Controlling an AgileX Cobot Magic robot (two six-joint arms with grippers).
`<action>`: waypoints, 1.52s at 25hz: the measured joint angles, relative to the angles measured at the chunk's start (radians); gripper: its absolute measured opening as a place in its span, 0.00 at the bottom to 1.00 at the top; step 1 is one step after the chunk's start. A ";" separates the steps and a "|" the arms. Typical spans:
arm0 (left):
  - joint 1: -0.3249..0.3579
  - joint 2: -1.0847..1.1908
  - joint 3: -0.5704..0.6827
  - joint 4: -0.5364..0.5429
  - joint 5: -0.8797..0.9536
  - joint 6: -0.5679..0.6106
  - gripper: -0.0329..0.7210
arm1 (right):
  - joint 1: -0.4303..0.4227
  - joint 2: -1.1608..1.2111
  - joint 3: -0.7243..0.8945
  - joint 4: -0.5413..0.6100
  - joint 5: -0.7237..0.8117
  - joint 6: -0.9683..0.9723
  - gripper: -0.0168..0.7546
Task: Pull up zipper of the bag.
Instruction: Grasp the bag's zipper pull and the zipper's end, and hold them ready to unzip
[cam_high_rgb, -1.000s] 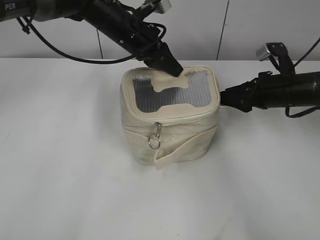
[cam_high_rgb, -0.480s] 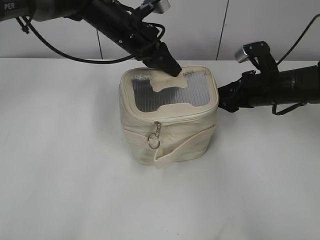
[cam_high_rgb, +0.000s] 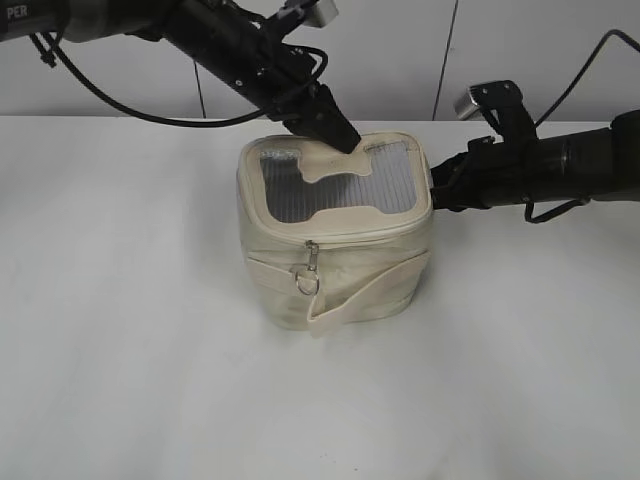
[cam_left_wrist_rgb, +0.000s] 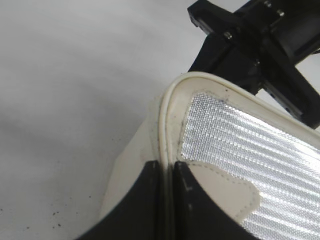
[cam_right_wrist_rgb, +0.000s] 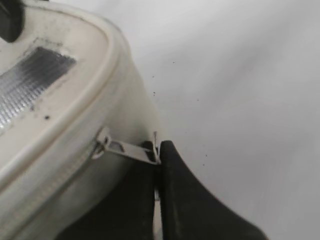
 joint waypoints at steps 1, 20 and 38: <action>0.000 0.000 0.000 -0.001 0.000 -0.002 0.11 | -0.003 -0.009 0.016 -0.011 0.000 0.013 0.03; -0.004 0.000 0.000 0.004 -0.027 -0.170 0.10 | 0.002 -0.467 0.452 -0.215 0.009 0.317 0.03; -0.039 0.000 0.000 0.039 -0.080 -0.250 0.10 | 0.407 -0.341 0.280 -0.184 -0.132 0.438 0.03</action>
